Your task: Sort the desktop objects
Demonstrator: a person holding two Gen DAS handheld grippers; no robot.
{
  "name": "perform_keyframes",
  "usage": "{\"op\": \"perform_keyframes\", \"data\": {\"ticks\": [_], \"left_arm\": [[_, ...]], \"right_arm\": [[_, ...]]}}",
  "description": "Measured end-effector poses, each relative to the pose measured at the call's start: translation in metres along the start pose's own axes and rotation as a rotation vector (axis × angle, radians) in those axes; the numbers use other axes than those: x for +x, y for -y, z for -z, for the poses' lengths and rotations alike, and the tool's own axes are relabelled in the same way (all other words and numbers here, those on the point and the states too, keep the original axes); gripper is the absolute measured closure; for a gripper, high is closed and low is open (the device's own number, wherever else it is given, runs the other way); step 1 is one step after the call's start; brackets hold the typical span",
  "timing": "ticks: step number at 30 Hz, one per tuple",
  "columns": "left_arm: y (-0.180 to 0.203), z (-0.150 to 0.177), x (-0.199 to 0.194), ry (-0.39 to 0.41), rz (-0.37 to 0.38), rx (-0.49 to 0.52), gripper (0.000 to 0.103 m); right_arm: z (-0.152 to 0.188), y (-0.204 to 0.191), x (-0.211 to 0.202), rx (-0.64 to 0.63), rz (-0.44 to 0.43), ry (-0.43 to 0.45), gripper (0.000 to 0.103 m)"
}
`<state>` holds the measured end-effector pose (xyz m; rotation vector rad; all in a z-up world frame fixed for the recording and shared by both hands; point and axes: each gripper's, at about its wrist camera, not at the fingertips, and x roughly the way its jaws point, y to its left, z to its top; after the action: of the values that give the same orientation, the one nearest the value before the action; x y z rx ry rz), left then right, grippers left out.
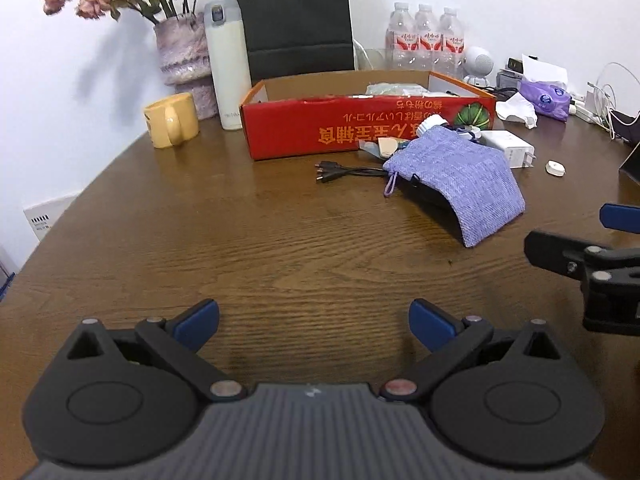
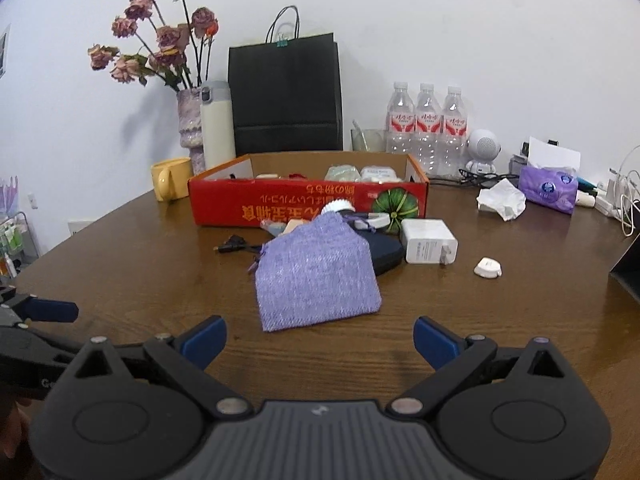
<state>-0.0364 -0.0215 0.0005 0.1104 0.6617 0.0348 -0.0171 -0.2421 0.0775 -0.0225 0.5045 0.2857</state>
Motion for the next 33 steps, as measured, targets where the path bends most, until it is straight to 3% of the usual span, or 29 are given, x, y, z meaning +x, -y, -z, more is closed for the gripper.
{"op": "perform_keyframes", "data": {"ticks": [9,15,21,28,30,32,33], "left_arm": [[0.009,0.023,-0.039,0.126,-0.065,0.005,0.000],[-0.005,0.020,-0.047,0.151,-0.020,-0.042,0.000],[-0.015,-0.006,-0.024,0.134,0.035,-0.050,0.000],[-0.022,-0.046,0.017,0.080,0.128,-0.086,0.001],[-0.018,-0.057,0.026,0.083,0.132,-0.059,0.002],[-0.015,-0.065,0.034,0.086,0.142,-0.042,0.003],[-0.013,-0.069,0.039,0.084,0.149,-0.034,0.004]], "right_arm": [[0.016,-0.008,-0.023,-0.018,0.008,0.024,0.002],[0.004,-0.008,-0.026,-0.027,0.002,0.022,0.002],[-0.028,0.001,0.019,-0.006,0.005,-0.008,0.007],[-0.056,0.013,0.083,-0.004,0.033,-0.069,0.021],[-0.060,0.020,0.094,0.021,0.021,-0.087,0.031],[-0.061,0.026,0.102,0.041,0.005,-0.114,0.062],[-0.062,0.028,0.101,0.048,-0.005,-0.108,0.072]]}}
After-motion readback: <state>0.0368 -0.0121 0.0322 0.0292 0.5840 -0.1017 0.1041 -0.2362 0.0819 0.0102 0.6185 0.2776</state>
